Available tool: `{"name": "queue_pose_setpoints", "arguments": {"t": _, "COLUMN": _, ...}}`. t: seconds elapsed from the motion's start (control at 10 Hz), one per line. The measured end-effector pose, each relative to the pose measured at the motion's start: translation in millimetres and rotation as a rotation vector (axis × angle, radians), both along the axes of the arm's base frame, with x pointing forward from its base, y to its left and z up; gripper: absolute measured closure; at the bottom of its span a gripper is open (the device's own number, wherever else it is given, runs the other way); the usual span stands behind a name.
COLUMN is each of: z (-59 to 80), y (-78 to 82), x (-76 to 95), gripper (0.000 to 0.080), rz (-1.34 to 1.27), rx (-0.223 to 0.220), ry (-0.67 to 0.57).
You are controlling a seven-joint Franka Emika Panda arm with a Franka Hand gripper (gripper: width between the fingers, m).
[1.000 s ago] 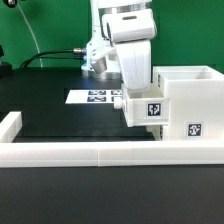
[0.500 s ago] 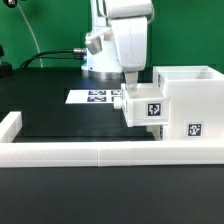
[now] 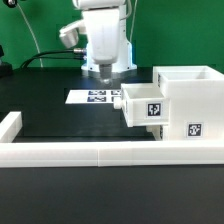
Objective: Assemble drawer
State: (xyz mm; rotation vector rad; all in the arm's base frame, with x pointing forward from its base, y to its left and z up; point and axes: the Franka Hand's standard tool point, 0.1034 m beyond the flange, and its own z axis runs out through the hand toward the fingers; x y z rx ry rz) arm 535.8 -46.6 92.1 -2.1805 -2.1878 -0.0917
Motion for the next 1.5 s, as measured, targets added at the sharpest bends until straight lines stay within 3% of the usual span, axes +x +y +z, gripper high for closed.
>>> {"name": "queue_pose_setpoints", "arguments": {"t": 0.1, "z": -4.5, "y": -6.1, "x": 0.4, "gripper": 0.0150, "rz": 0.024, "rx": 0.034, "ry": -0.001}}
{"name": "queue_pose_setpoints", "arguments": {"t": 0.3, "z": -20.9, "y": -15.9, "x": -1.3, "gripper": 0.0150, "rz": -0.009, "rx": 0.148, "ry": 0.029}}
{"name": "queue_pose_setpoints", "arguments": {"t": 0.5, "z": -32.0, "y": -10.7, "x": 0.5, "gripper": 0.0150, "rz": -0.041, "rx": 0.196, "ry": 0.051}}
{"name": "queue_pose_setpoints", "arguments": {"t": 1.2, "z": -34.3, "y": 47.4, "x": 1.5, "gripper": 0.0150, "rz": -0.164, "rx": 0.208, "ry": 0.090}}
{"name": "queue_pose_setpoints", "arguments": {"t": 1.5, "z": -38.2, "y": 63.0, "x": 1.6, "gripper": 0.0150, "rz": -0.187, "rx": 0.209, "ry": 0.097}}
